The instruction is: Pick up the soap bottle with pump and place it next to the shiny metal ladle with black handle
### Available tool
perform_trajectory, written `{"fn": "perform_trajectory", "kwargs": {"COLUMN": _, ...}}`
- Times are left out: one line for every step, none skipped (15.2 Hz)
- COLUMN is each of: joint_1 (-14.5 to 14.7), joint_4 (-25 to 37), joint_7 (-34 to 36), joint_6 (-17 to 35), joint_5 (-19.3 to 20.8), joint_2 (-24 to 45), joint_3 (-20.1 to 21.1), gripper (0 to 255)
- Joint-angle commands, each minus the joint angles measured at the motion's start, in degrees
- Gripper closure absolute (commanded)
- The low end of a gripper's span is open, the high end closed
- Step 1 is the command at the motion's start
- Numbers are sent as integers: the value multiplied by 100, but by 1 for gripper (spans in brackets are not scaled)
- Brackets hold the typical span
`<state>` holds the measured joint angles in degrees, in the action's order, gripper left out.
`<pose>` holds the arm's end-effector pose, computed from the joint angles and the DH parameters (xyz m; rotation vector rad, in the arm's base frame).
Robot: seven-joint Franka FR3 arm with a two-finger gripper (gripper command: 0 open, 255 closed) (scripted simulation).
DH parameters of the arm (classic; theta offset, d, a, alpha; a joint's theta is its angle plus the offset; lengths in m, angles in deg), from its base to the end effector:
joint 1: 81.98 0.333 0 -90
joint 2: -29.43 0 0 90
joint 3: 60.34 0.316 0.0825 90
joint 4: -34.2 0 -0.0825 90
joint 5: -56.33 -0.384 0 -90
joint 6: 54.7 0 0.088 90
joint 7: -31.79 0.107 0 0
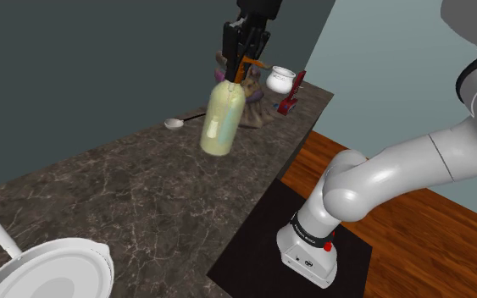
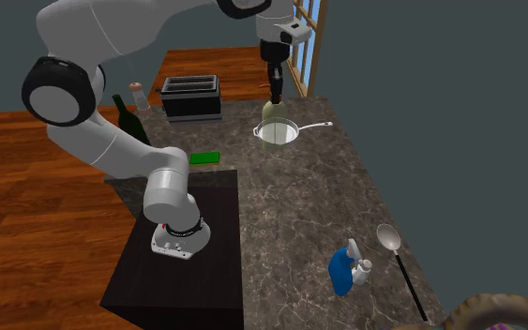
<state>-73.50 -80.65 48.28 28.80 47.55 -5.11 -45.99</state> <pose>0.3070 0.1849 0.6744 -3.1151 -0.1421 -0.0528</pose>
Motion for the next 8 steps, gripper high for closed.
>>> {"fn": "perform_trajectory", "kwargs": {"joint_1": -12, "joint_4": 214, "joint_7": 6, "joint_6": -142, "joint_5": 19, "joint_2": 74, "joint_3": -12, "gripper": 255}}
{"fn": "perform_trajectory", "kwargs": {"joint_1": -17, "joint_4": 322, "joint_7": 13, "joint_6": -214, "joint_5": 26, "joint_2": 110, "joint_3": -15, "gripper": 255}}
{"fn": "perform_trajectory", "kwargs": {"joint_1": -22, "joint_4": 432, "joint_7": 20, "joint_6": -287, "joint_5": 33, "joint_2": 147, "joint_3": -17, "gripper": 255}}
{"fn": "perform_trajectory", "kwargs": {"joint_1": -27, "joint_4": 543, "joint_7": 27, "joint_6": -359, "joint_5": 41, "joint_2": 185, "joint_3": -19, "gripper": 255}}
{"fn": "perform_trajectory", "kwargs": {"joint_1": -32, "joint_4": 655, "joint_7": 35, "joint_6": -432, "joint_5": 48, "joint_2": 225, "joint_3": -21, "gripper": 255}}
{"fn": "perform_trajectory", "kwargs": {"joint_1": -37, "joint_4": 769, "joint_7": 43, "joint_6": -506, "joint_5": 55, "joint_2": 266, "joint_3": -22, "gripper": 255}}
{"fn": "perform_trajectory", "kwargs": {"joint_1": -42, "joint_4": 885, "joint_7": 51, "joint_6": -580, "joint_5": 62, "joint_2": 308, "joint_3": -23, "gripper": 255}}
{"fn": "perform_trajectory", "kwargs": {"joint_1": -43, "joint_4": 928, "joint_7": 54, "joint_6": -607, "joint_5": 65, "joint_2": 324, "joint_3": -23, "gripper": 255}}
